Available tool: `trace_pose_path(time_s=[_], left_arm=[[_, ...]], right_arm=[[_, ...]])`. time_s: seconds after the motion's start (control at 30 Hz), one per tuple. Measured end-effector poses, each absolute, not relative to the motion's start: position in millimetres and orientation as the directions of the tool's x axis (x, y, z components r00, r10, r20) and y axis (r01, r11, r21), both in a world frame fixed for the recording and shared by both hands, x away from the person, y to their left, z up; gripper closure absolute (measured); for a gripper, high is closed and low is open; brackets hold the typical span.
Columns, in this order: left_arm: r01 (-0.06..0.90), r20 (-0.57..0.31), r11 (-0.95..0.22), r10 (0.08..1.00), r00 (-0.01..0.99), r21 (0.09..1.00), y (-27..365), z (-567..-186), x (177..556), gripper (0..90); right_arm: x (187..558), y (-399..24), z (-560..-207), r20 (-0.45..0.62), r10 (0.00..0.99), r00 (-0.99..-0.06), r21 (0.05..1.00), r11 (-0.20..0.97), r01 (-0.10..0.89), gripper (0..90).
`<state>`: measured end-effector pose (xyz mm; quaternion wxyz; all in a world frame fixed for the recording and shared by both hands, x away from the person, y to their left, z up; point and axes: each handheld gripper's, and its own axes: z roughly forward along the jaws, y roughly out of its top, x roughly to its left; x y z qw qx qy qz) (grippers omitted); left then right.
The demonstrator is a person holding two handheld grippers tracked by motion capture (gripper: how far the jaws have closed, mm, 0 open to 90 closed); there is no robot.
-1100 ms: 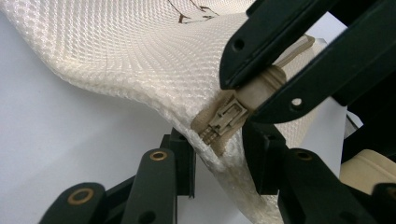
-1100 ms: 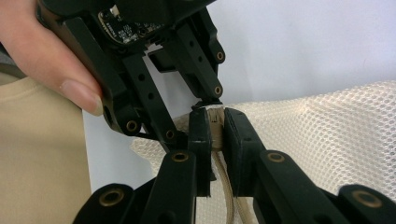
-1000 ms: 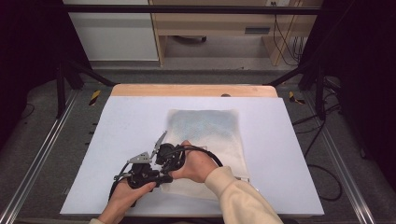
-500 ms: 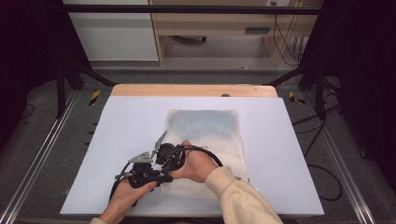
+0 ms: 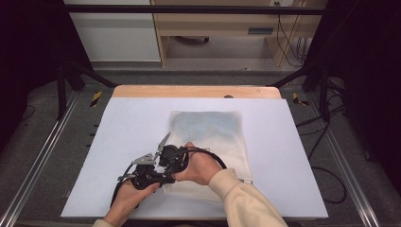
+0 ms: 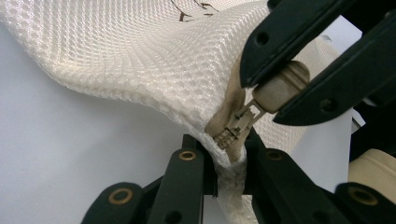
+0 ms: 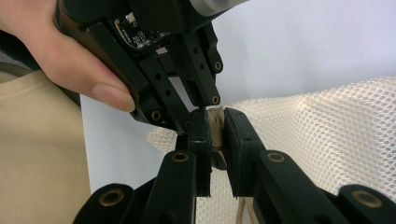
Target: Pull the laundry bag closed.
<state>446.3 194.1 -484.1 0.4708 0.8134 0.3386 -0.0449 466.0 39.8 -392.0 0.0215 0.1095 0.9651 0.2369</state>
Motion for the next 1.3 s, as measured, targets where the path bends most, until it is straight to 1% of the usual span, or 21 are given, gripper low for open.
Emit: trace_pose_path(time_s=[0.8,1.3], left_arm=[[0.59,-0.384,-0.326,0.516,0.766,0.738,194.7,-481.4,446.3,85.3],[0.585,-0.376,-0.324,0.522,0.766,0.744,195.2,-479.0,446.0,85.6]], right_arm=[[464.9,33.7,-397.7,-0.018,0.215,-0.976,0.448,0.875,0.184,82.1],[465.1,29.2,-400.5,-0.058,0.206,-0.977,0.413,0.896,0.164,82.3]])
